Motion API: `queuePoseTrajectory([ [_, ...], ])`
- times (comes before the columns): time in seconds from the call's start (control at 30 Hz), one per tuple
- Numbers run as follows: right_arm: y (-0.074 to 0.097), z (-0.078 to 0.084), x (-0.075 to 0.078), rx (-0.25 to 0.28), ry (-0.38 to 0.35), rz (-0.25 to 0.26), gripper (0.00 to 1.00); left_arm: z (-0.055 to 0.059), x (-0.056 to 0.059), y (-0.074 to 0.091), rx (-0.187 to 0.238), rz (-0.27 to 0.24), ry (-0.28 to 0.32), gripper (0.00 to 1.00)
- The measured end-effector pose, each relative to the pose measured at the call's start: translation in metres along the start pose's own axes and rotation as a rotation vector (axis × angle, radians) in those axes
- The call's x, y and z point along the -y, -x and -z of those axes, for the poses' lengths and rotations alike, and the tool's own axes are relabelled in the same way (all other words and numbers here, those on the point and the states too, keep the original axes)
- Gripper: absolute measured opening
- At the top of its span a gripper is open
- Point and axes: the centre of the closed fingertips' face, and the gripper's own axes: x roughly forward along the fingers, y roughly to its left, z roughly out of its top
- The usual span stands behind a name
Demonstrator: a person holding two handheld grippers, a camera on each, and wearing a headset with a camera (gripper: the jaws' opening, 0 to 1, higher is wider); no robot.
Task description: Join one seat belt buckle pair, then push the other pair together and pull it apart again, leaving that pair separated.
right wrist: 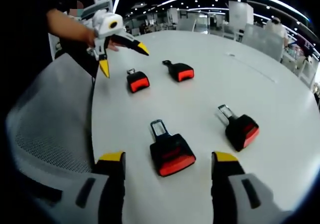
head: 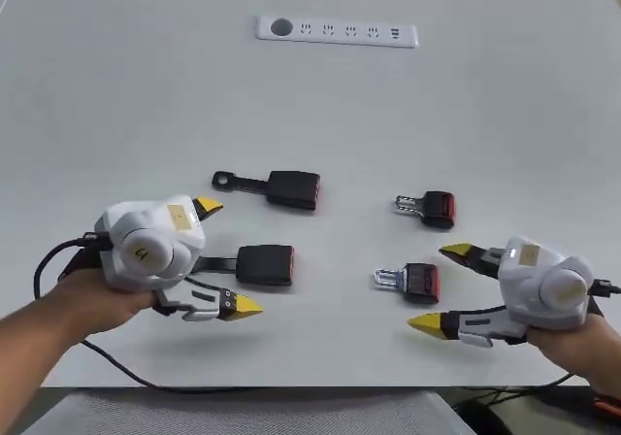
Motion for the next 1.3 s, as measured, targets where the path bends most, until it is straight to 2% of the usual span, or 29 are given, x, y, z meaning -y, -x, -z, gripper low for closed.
queuePoseTrajectory([
  [0.13,0.0,0.001,0.001,-0.012,0.021,-0.025,0.7,0.003,0.003,-0.012,-0.021,0.035,-0.011,0.85],
  [0.23,0.0,0.003,0.002,-0.029,0.035,-0.043,0.68,0.008,0.007,-0.022,-0.055,0.065,-0.056,0.8],
  [0.37,-0.001,0.004,0.004,-0.049,0.046,-0.066,0.63,0.013,0.008,-0.032,-0.087,0.091,-0.083,0.75],
  [0.57,-0.006,0.008,0.002,-0.084,0.077,-0.106,0.61,0.014,0.007,-0.039,-0.11,0.113,-0.123,0.6],
  [0.63,-0.008,0.009,0.001,-0.093,0.089,-0.121,0.59,0.018,0.007,-0.041,-0.13,0.126,-0.136,0.56],
  [0.67,-0.008,0.008,0.002,-0.091,0.101,-0.121,0.58,0.017,0.005,-0.04,-0.124,0.118,-0.166,0.55],
  [0.7,-0.009,0.009,0.002,-0.095,0.106,-0.127,0.56,0.019,0.005,-0.04,-0.13,0.117,-0.154,0.53],
  [0.97,-0.008,0.012,0.0,-0.126,0.144,-0.15,0.48,0.021,0.008,-0.035,-0.133,0.156,-0.205,0.39],
  [1.07,-0.009,0.012,0.0,-0.131,0.159,-0.151,0.45,0.022,0.01,-0.033,-0.139,0.169,-0.225,0.36],
  [1.3,-0.008,0.014,0.002,-0.144,0.194,-0.141,0.37,0.022,0.008,-0.034,-0.13,0.183,-0.265,0.35],
])
